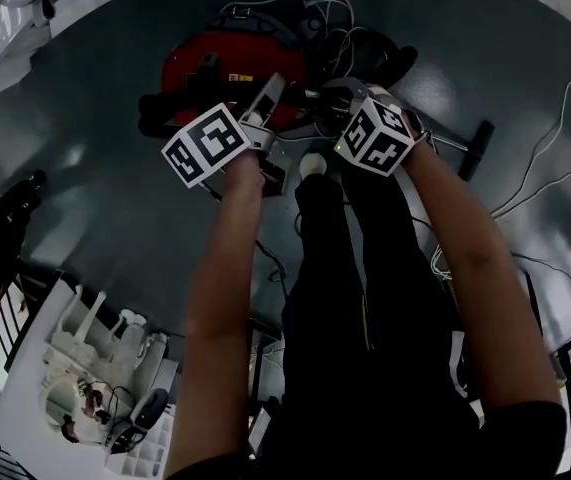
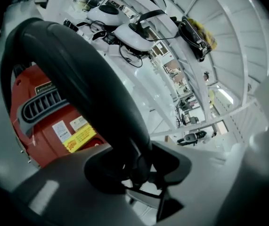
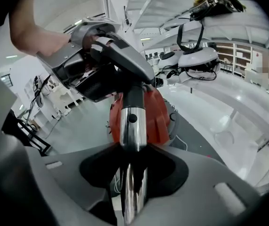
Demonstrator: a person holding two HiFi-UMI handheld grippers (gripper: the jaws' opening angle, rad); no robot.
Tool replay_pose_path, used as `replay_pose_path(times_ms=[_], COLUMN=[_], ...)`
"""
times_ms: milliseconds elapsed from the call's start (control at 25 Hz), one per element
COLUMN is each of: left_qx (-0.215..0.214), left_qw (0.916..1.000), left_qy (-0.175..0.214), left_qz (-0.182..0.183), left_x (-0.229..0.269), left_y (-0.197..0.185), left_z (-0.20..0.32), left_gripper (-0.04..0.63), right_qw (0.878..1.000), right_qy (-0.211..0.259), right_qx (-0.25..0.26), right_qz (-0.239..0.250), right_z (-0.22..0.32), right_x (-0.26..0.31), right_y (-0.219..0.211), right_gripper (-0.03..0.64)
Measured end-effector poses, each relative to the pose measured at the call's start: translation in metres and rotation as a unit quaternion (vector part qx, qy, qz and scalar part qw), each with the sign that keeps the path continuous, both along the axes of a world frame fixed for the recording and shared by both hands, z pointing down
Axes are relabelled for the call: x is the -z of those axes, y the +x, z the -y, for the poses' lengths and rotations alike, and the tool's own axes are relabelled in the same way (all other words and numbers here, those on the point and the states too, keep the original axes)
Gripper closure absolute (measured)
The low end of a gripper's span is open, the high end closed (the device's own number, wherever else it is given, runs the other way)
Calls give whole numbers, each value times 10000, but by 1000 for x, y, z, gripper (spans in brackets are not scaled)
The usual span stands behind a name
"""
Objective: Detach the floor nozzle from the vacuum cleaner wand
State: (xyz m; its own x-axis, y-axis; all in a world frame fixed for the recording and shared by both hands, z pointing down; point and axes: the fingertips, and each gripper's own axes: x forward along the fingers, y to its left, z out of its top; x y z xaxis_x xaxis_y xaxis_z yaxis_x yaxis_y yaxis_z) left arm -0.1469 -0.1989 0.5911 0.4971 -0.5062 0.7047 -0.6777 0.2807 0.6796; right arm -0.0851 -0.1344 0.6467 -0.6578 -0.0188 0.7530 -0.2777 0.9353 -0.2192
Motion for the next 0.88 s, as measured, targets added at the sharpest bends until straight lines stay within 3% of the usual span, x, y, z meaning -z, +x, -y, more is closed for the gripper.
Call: replay_pose_path(times_ms=[160,400,680,880], left_qx=[-122,-35,-124,0], left_qw=[9999,9998,9993,9991], left_qy=[-47,-195,-285,-368], left_qz=[-80,-55,-205,-229], left_x=[-9,-7,-19,-16], left_y=[5,6,6,12], left_z=[1,-13,-12,-14], left_gripper=[434,442,436,445], right_qw=[9997,9988,9992,9976], right_qy=[66,-493,-302,-653], right_qx=[-140,50,-108,198], right_qz=[-207,14,-232,-138], right_z=[-5,-20,-22,-24], right_x=[-5,-9,-14,-18], right_y=[7,5,11,14], right_gripper=[451,449,451,449])
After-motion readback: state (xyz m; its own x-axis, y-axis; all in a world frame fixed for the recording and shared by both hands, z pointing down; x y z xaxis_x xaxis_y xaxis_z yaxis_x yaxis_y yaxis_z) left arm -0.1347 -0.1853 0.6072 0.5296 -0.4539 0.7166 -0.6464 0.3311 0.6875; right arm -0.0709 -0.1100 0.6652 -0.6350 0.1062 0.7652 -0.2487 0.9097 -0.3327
